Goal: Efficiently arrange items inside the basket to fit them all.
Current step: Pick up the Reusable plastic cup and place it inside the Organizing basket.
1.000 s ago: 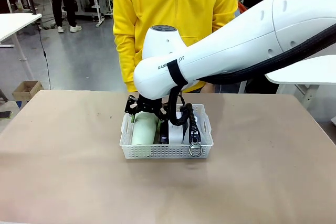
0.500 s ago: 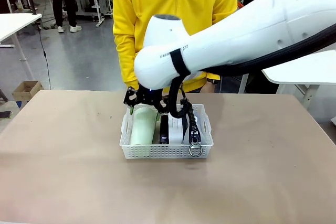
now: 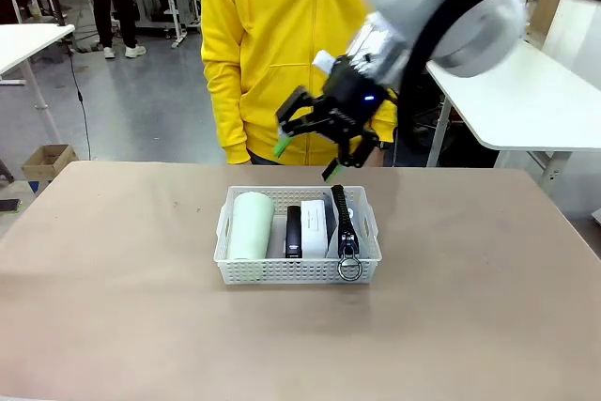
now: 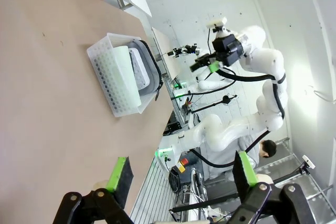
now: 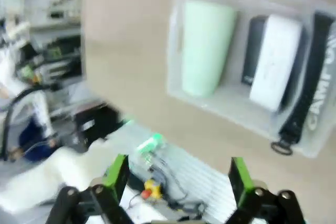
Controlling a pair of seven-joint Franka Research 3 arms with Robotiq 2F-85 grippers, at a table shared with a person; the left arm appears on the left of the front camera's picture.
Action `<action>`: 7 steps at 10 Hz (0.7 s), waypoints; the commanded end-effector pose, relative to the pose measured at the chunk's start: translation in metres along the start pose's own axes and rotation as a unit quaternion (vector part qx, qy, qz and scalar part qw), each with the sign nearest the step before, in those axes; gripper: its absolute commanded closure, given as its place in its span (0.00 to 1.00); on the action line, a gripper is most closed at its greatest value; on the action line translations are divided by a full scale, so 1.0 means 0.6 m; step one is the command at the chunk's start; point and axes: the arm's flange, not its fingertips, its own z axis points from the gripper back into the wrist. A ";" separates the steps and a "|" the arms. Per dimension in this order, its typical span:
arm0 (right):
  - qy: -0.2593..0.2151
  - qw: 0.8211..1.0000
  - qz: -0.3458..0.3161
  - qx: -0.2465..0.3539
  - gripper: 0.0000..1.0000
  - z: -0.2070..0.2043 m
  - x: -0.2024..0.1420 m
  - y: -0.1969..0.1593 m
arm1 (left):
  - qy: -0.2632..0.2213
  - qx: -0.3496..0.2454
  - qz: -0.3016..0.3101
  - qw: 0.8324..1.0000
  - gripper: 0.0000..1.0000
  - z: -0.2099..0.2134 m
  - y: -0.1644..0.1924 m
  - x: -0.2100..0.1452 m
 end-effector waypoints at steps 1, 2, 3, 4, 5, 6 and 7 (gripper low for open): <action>0.013 0.989 0.014 0.150 0.00 0.054 -0.059 -0.193 | 0.005 0.002 0.004 1.000 0.00 -0.004 -0.005 -0.004; -0.030 0.971 0.025 0.235 0.00 0.077 -0.090 -0.262 | 0.005 0.002 0.004 1.000 0.00 -0.004 -0.005 -0.004; -0.066 0.949 0.009 0.307 0.00 0.090 -0.122 -0.345 | 0.005 0.002 0.004 1.000 0.00 -0.004 -0.005 -0.004; -0.095 0.931 0.001 0.352 0.00 0.082 -0.149 -0.408 | 0.005 0.002 0.004 1.000 0.00 -0.004 -0.005 -0.004; -0.129 0.912 -0.002 0.390 0.00 0.068 -0.177 -0.452 | 0.005 0.002 0.004 1.000 0.00 -0.004 -0.005 -0.004; -0.160 0.901 -0.027 0.402 0.00 0.052 -0.198 -0.485 | 0.005 0.002 0.004 1.000 0.00 -0.004 -0.005 -0.004; -0.162 0.900 -0.042 0.403 0.00 0.038 -0.203 -0.496 | 0.005 0.002 0.004 1.000 0.00 -0.004 -0.005 -0.004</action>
